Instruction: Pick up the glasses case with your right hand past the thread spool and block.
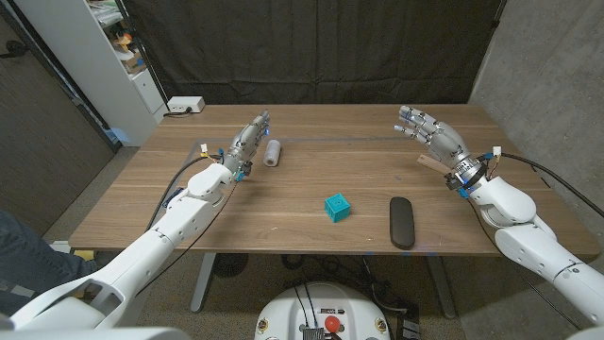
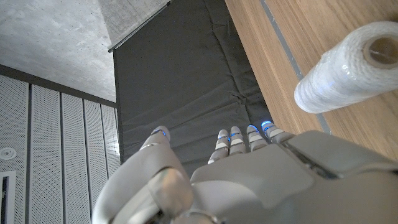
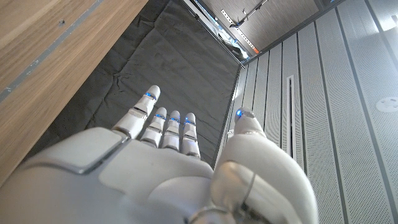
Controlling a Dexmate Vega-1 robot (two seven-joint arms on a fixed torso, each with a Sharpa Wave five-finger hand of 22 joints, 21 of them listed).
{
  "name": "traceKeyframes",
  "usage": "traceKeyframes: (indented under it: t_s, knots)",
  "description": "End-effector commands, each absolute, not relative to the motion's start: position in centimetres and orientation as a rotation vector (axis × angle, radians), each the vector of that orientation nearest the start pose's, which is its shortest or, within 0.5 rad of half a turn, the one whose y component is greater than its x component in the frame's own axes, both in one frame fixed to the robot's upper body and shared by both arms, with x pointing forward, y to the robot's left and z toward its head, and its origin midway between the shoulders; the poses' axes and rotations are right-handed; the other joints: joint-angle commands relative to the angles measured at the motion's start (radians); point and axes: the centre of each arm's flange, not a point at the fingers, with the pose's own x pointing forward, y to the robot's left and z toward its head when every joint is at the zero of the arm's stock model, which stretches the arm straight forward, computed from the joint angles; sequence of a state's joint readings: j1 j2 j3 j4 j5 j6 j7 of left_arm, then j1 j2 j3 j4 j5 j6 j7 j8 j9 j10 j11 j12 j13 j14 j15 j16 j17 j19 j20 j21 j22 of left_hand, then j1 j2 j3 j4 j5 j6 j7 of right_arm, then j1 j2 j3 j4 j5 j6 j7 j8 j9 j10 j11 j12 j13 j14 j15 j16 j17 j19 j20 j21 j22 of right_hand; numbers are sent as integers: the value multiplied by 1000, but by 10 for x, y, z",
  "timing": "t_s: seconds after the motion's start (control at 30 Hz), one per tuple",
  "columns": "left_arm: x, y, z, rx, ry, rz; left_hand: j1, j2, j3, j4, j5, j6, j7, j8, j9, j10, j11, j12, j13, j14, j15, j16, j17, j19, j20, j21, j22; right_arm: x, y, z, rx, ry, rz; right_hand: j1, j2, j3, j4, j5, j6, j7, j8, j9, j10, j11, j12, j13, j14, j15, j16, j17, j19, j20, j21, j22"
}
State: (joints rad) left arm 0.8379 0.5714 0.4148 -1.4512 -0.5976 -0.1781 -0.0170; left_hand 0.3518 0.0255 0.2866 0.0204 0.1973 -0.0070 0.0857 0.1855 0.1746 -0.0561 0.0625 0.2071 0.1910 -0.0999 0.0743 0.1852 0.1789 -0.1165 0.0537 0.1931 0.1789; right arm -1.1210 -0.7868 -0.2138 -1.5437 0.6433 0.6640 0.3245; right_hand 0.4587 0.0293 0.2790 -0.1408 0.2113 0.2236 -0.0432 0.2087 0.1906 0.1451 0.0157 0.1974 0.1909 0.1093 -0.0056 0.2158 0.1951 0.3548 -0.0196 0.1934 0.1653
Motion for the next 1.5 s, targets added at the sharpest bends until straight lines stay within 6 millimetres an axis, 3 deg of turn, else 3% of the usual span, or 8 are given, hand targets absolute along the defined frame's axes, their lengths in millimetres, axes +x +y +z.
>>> traceKeyframes:
  t_s: [0.03, 0.57, 1.5]
  knots:
    - [638, 254, -6, 90, -569, -291, 2, 8, 3, -3, -4, 6, 2, 2, 4, -2, -3, 1, 1, -7, -1, 2, 2, -9, 5, 4, 2, 521, -344, -16, -309, -944, 466, 5, -20, -1, -11, 11, 12, -17, 6, 3, 12, -7, 10, 3, 12, 0, 4, 2, 6, 6, 1, 2]
    - [640, 252, -7, 97, -559, -291, 2, 12, 2, -6, -5, 7, 1, 2, 4, -1, -3, 1, 1, -7, -2, 2, 2, -10, 8, 5, 2, 508, -346, -16, -391, -985, 435, 17, -35, -3, -15, 21, 22, -58, 6, 4, 32, -26, 14, 3, 26, -7, 5, 2, 10, 10, -1, 2]
    - [635, 243, -7, 117, -554, -297, 2, 14, 1, -11, -6, 9, 1, 2, 4, 0, -3, 1, 1, -6, -1, 2, 2, -11, 11, 5, 2, 483, -350, -25, -523, -1011, 431, 32, -31, 4, -12, 32, 43, -78, 7, 4, 54, -46, 17, 4, 47, -15, 8, 4, 26, 19, 1, 3]
